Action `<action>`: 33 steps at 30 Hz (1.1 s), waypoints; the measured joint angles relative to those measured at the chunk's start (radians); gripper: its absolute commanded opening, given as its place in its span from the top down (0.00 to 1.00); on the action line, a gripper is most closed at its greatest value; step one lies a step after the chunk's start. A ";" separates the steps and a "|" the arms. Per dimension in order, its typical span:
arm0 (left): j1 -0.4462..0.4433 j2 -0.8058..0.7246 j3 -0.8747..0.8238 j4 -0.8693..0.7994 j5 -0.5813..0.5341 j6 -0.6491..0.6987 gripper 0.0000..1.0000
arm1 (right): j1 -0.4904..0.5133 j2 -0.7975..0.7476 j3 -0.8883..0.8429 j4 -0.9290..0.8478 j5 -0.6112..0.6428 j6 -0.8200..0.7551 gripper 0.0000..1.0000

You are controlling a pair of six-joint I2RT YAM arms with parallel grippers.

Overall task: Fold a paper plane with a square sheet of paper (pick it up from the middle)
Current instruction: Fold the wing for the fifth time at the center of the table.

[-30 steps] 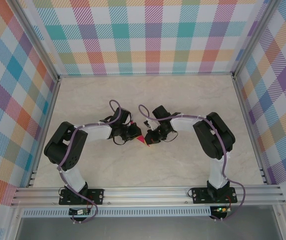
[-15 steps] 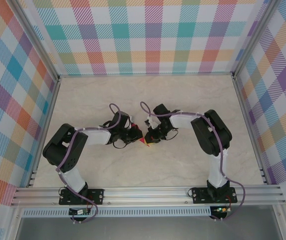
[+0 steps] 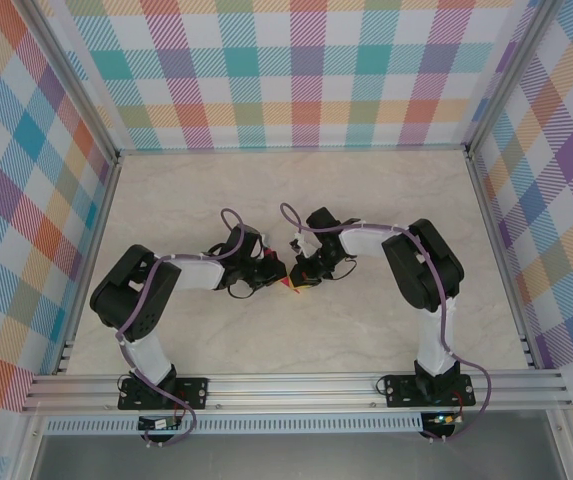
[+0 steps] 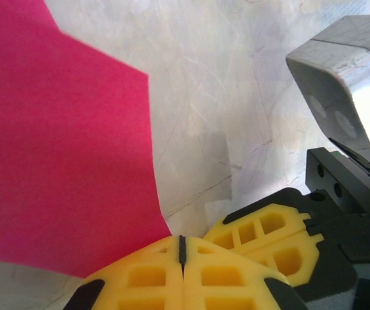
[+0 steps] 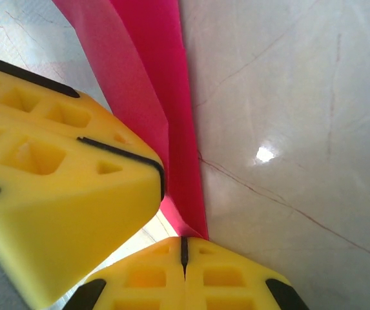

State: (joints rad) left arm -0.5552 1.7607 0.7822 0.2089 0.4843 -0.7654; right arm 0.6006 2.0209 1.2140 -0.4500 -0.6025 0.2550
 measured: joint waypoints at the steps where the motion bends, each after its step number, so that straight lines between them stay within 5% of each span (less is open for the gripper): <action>1: 0.000 0.002 0.000 0.000 -0.003 0.000 0.98 | 0.000 0.000 0.000 0.000 0.000 0.000 0.94; 14: -0.002 0.021 0.007 -0.025 -0.029 0.033 0.98 | 0.000 0.000 0.000 -0.004 0.010 -0.005 0.94; 33: 0.107 0.032 0.138 -0.209 -0.029 0.299 0.97 | 0.000 0.000 0.000 -0.012 0.018 -0.026 0.94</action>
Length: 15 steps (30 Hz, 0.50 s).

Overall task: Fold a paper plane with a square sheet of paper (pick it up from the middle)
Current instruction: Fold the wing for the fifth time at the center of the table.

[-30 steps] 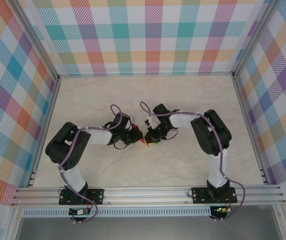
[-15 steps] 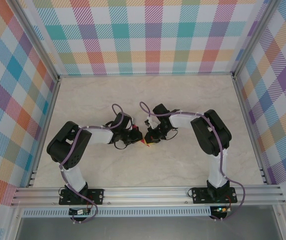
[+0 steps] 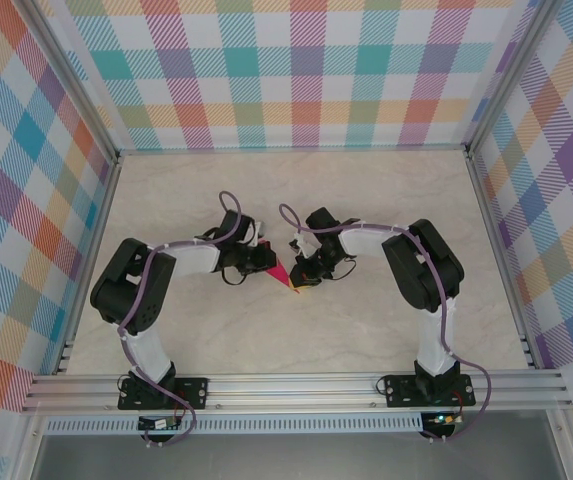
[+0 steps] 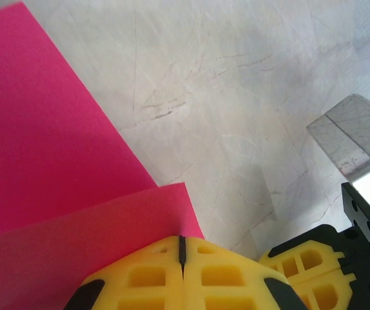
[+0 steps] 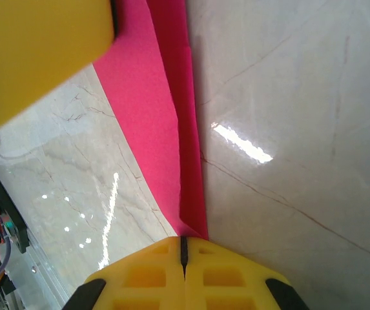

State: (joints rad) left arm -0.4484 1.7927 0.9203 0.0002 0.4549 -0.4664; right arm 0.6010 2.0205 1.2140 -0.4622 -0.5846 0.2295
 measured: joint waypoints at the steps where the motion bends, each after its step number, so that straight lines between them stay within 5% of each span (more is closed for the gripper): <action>1: 0.004 0.000 0.001 -0.002 0.000 0.010 0.97 | 0.000 0.000 0.000 0.000 0.000 -0.001 0.94; 15: 0.032 0.037 0.001 0.002 0.003 0.071 0.98 | 0.000 0.000 0.000 -0.001 0.000 -0.005 0.94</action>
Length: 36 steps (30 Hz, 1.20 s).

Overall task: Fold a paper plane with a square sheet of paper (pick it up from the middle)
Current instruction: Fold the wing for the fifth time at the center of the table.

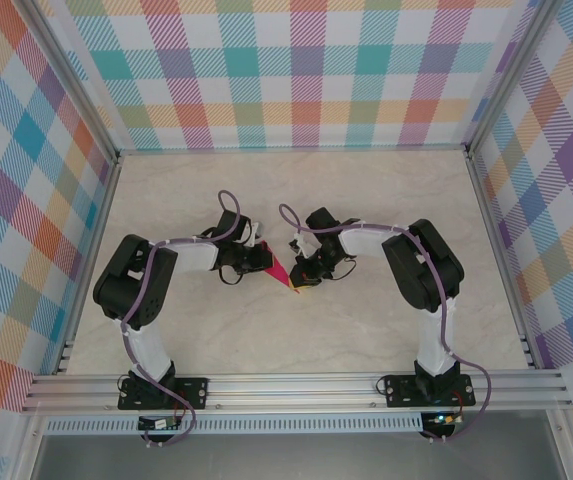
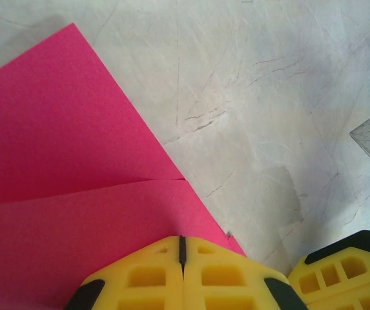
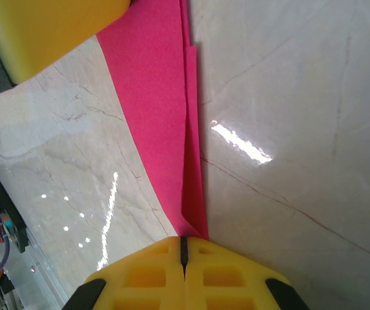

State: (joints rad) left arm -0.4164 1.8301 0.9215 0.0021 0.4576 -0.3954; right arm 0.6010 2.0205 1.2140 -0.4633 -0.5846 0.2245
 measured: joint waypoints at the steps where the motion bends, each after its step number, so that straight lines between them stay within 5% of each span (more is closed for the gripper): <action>1: 0.000 0.000 0.000 0.000 0.001 0.001 0.99 | 0.000 -0.001 0.000 0.000 0.000 0.000 0.94; 19: 0.009 0.002 0.000 0.003 0.014 0.003 0.99 | 0.024 -0.051 0.111 0.020 0.030 0.052 0.91; 36: 0.010 -0.011 -0.001 -0.001 0.014 -0.010 0.96 | 0.044 0.106 0.183 0.005 0.027 0.045 0.93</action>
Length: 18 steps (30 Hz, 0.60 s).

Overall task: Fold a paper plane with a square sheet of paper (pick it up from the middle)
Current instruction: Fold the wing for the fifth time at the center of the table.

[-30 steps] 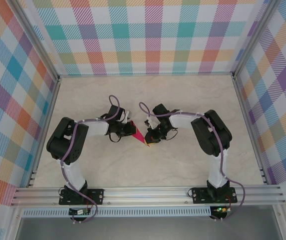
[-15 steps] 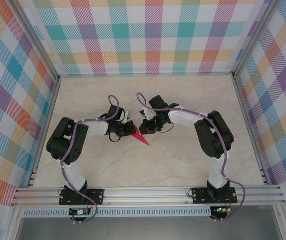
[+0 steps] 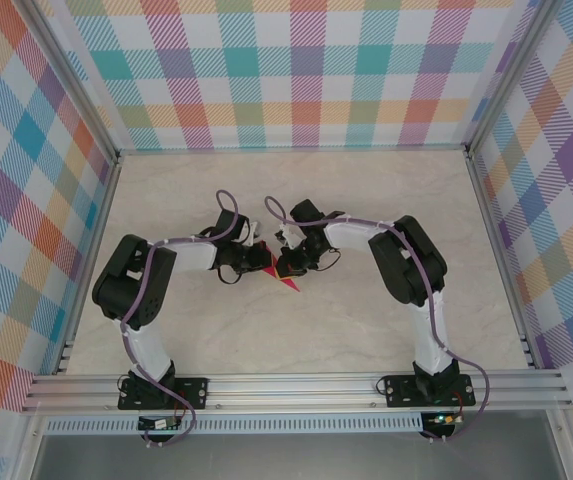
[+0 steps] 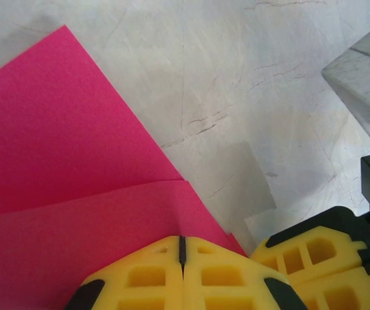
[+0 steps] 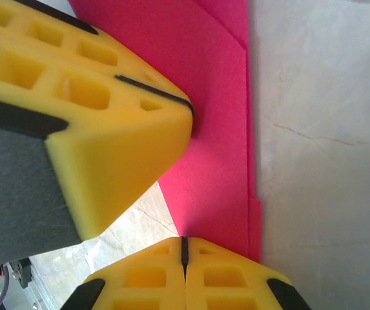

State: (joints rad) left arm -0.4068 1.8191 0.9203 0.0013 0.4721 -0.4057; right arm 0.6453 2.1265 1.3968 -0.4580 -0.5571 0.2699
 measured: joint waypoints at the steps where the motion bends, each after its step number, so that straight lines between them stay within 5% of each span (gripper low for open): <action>1: 0.000 -0.008 -0.002 0.000 -0.003 -0.002 0.96 | 0.000 0.000 0.000 0.000 0.000 0.000 0.93; 18: 0.004 -0.057 -0.076 0.044 -0.127 -0.097 0.97 | 0.000 0.000 0.000 -0.003 0.010 -0.001 0.93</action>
State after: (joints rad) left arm -0.4026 1.7622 0.8444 0.0456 0.3454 -0.5030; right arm 0.6453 2.1265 1.3972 -0.4610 -0.5468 0.2691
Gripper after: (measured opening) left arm 0.053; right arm 0.071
